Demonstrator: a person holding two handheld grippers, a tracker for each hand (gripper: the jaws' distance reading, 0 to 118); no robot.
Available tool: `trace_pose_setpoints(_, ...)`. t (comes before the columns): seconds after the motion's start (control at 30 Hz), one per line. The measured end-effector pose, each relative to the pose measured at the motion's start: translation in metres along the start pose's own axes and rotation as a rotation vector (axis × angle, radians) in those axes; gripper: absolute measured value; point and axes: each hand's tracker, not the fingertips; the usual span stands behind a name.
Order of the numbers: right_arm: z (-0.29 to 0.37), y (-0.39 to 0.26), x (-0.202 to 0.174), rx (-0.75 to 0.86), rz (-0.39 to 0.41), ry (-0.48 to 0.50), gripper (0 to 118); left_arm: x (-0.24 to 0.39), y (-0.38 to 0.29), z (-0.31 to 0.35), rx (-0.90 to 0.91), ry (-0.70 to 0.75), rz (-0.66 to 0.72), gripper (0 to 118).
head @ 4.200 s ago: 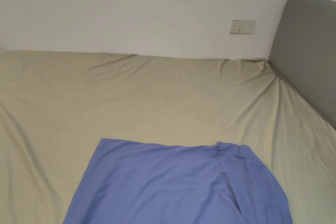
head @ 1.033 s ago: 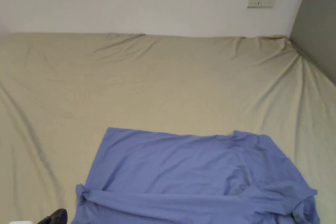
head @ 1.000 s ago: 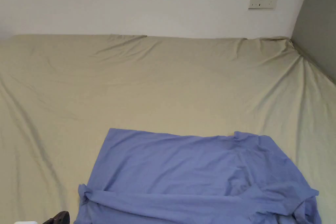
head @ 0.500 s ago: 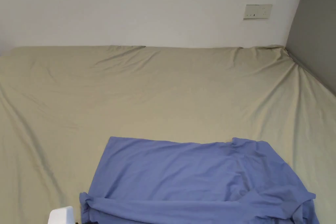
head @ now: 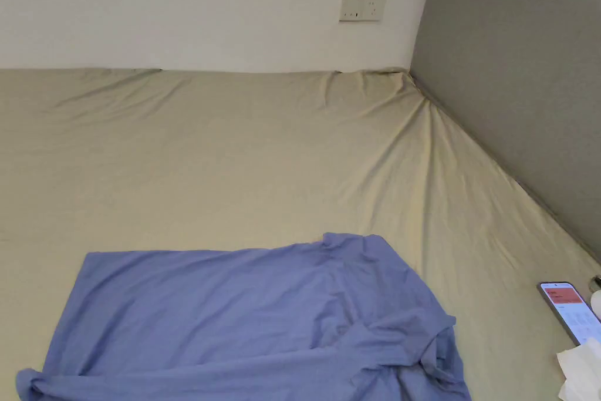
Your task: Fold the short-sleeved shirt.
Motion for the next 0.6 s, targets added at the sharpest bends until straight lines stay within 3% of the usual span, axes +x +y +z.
trace_pose_setpoints(0.03, 0.005, 0.004, 0.005, 0.008, -0.002, 0.039, 5, 0.003, 0.001, 0.004, -0.001, 0.0, 0.001, 8)
trace_pose_setpoints(0.07, 0.008, 0.007, 0.009, 0.02, -0.048, 0.111, 7, 0.004, 0.002, 0.007, -0.001, 0.0, 0.001, 8)
trace_pose_setpoints(0.1, 0.014, 0.01, 0.009, 0.028, -0.059, 0.09, 6, 0.006, 0.003, 0.011, -0.001, -0.003, 0.002, 8)
trace_pose_setpoints(0.2, 0.036, 0.021, 0.005, 0.018, 0.061, 0.083, 6, 0.007, 0.008, 0.035, 0.018, -0.026, 0.027, 7)
trace_pose_setpoints(0.47, 0.144, 0.005, 0.013, 0.087, 0.044, 0.103, 6, 0.001, -0.014, 0.149, 0.123, -0.042, 0.046, 6)
trace_pose_setpoints(0.6, 0.145, -0.035, 0.016, 0.043, 0.015, 0.092, 7, -0.009, -0.055, 0.162, 0.059, 0.004, 0.063, 6)
